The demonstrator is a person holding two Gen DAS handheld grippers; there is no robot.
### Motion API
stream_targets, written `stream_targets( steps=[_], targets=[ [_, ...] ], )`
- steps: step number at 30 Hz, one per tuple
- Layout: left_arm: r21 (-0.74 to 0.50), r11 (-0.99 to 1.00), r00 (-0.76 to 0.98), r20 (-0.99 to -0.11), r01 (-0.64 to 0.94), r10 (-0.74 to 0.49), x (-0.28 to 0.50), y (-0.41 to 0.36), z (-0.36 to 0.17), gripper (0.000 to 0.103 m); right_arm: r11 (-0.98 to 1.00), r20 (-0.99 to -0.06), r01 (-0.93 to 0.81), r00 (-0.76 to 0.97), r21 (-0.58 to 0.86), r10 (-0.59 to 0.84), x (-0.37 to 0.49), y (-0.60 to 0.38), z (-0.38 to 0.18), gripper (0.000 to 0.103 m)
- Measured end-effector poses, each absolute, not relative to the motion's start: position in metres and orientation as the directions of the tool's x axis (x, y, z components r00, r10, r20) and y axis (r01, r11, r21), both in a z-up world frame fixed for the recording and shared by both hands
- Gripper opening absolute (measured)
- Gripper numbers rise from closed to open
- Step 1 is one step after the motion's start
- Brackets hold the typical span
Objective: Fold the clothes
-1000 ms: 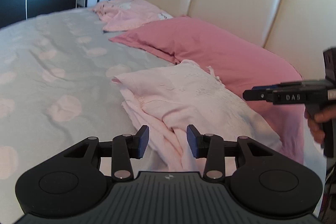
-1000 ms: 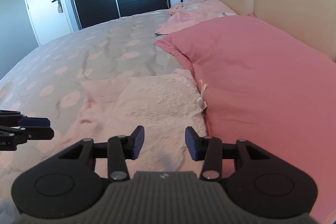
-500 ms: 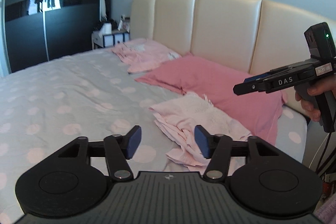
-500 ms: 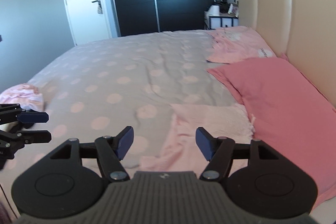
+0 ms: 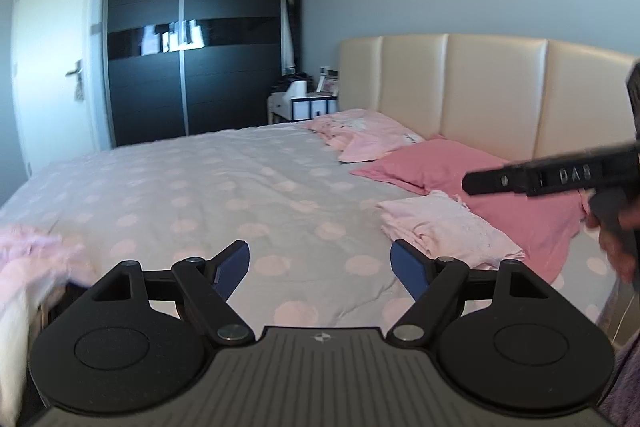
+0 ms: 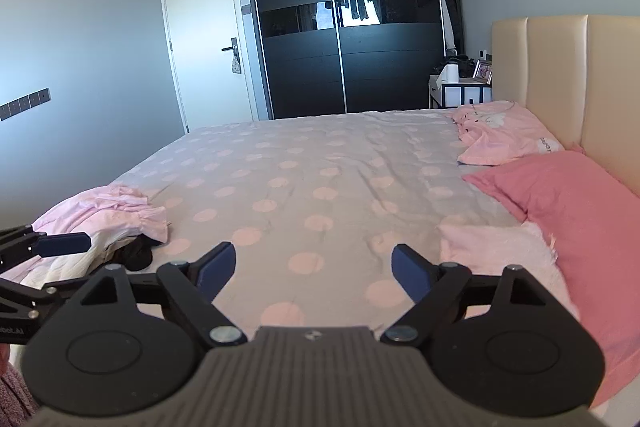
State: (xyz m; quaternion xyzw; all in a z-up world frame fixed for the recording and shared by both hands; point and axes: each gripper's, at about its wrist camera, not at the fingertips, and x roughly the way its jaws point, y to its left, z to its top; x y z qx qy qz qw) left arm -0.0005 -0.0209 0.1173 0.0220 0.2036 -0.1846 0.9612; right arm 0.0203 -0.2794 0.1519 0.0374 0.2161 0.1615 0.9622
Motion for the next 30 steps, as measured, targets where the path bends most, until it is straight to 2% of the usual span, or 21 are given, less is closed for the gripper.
stream_targets(
  steps=[4,7,15,18,30],
  targets=[
    [-0.080,0.968,0.888,-0.386,0.238,-0.250,-0.010,0.001,0.092,0.083,0.947,-0.396,-0.288,0.861,0.140,0.320,-0.003,-0.243,0.118,0.092],
    [-0.049,0.989,0.906,-0.397,0.137,-0.145,-0.013,0.012,0.073,0.084,0.967,-0.409,-0.246,0.877,0.066,0.251,-0.015,-0.214,0.088,0.093],
    [-0.040,0.999,0.896,-0.444,-0.004,-0.014,-0.005,0.035,0.025,0.084,0.977,-0.438,-0.215,0.879,-0.008,0.190,-0.027,-0.176,0.034,0.095],
    [-0.017,1.000,0.877,-0.480,-0.026,0.015,0.002,0.034,0.015,0.084,0.974,-0.460,-0.226,0.864,0.010,0.205,-0.023,-0.171,0.025,0.095],
    [-0.030,0.998,0.860,-0.509,-0.050,0.028,0.010,0.031,0.013,0.084,0.976,-0.467,-0.220,0.863,-0.003,0.193,-0.017,-0.158,0.016,0.099]
  ],
)
